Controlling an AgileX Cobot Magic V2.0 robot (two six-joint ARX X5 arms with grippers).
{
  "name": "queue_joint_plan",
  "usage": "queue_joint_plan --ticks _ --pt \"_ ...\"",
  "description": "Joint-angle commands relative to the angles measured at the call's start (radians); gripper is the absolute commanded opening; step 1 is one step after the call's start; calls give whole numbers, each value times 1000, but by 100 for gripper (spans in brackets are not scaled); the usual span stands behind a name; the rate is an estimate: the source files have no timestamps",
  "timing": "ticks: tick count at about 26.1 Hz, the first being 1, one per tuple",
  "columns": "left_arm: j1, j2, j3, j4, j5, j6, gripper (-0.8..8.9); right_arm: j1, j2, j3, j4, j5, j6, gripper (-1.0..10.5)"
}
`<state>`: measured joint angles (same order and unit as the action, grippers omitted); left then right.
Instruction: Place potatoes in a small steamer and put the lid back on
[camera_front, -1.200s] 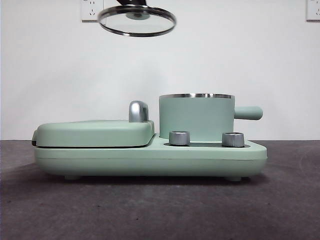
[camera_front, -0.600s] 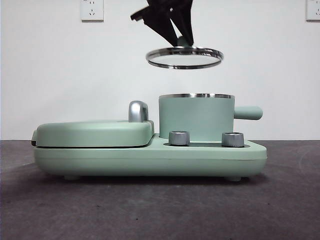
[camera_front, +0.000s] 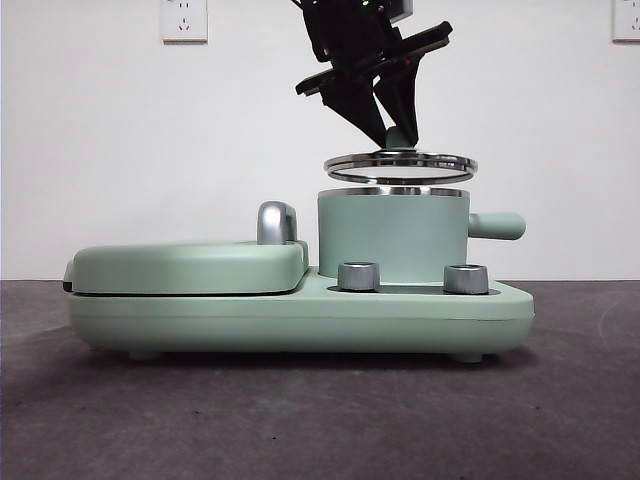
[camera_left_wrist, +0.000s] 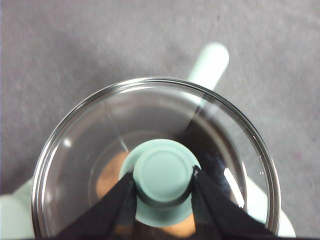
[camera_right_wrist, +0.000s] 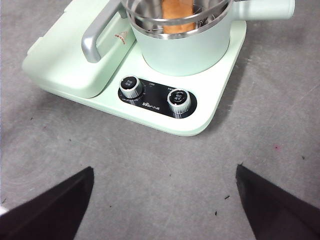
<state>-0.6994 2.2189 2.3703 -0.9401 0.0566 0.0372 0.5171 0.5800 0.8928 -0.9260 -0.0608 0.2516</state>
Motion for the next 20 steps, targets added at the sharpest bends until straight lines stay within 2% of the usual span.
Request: queue_joint_plan --ticks 1,20 --pt "-2 8 39 20 2 -14 14 7 4 8 12 -3 11 440" --pt "0 34 37 10 -36 -48 14 7 4 8 12 -3 11 440"
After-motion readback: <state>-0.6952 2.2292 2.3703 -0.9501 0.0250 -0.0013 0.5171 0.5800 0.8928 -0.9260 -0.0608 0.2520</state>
